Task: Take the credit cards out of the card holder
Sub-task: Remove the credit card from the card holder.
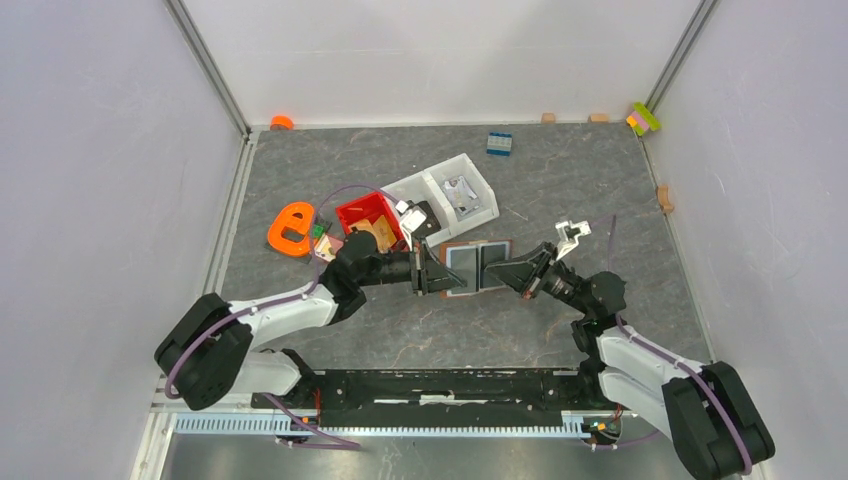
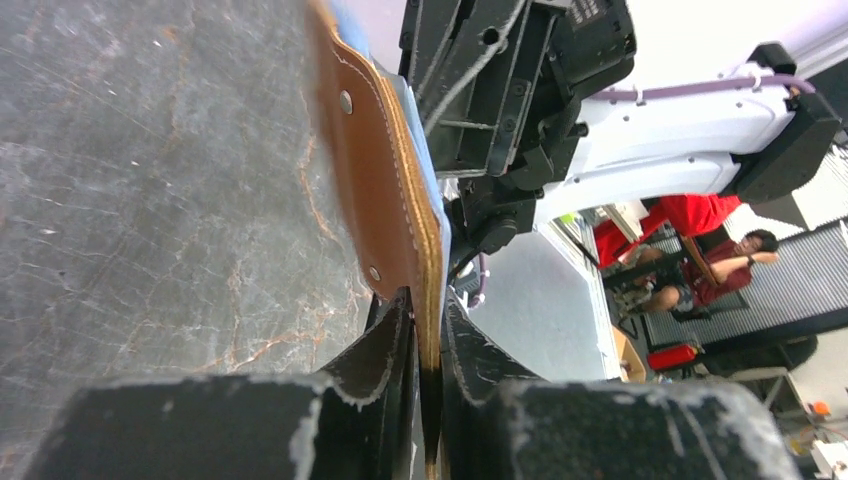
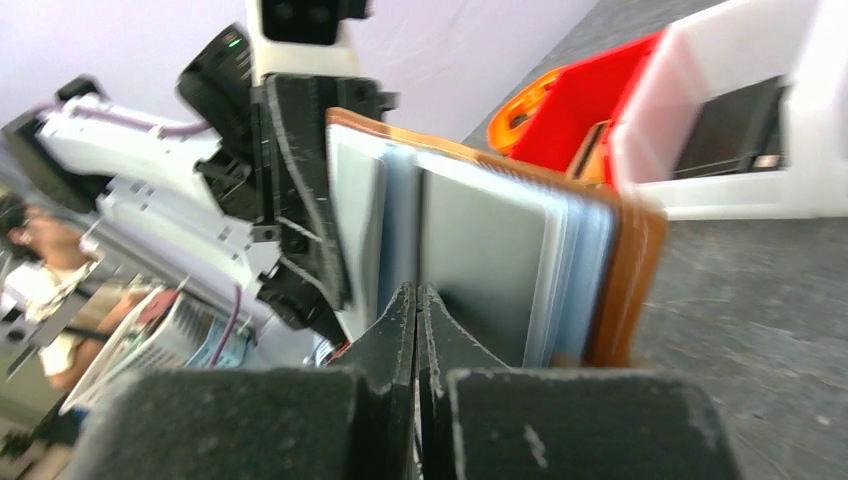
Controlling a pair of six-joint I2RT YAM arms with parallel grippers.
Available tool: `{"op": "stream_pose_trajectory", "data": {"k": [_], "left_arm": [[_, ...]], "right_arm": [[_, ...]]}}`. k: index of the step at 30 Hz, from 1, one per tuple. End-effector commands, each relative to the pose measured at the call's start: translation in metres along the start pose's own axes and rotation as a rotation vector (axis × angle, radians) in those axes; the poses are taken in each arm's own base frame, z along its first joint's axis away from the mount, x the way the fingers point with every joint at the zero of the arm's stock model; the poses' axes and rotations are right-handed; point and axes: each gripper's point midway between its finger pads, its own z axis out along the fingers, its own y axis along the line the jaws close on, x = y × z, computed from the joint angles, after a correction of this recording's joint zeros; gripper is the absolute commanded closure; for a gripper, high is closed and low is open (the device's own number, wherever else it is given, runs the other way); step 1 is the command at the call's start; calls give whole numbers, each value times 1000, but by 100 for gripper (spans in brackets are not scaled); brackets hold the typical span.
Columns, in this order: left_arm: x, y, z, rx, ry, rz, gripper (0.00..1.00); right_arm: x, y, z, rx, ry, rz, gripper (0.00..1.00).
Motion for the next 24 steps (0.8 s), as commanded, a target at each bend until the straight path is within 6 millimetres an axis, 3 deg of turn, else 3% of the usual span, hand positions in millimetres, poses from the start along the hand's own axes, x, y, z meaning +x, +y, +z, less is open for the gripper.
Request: {"op": "stream_pose_trajectory", "data": {"k": [1,5,8,13,16,24], "left_arm": [[-26,-21,-9,55,-94,118,83],[-27,-18,-9,41,-96,110,84],[-25,-20,-8,59,-81,105,93],[-23,-20,-4,87,-59,88,95],[-21,-22,-2,106,-45,76,95],[-18,-26,0,139,-28,66,95]], "right_arm": [[-8,-32,-10,138,-68,12,100],[-8,-30,-11,129,-68,16,100],[-11,-14,-8,46,-57,3,99],[-16,22,-12,-112,-87,-6,80],[-19,36,-14,-170,-98,-21,74],[-9,30,-3,-151,-44,-26,74]]}}
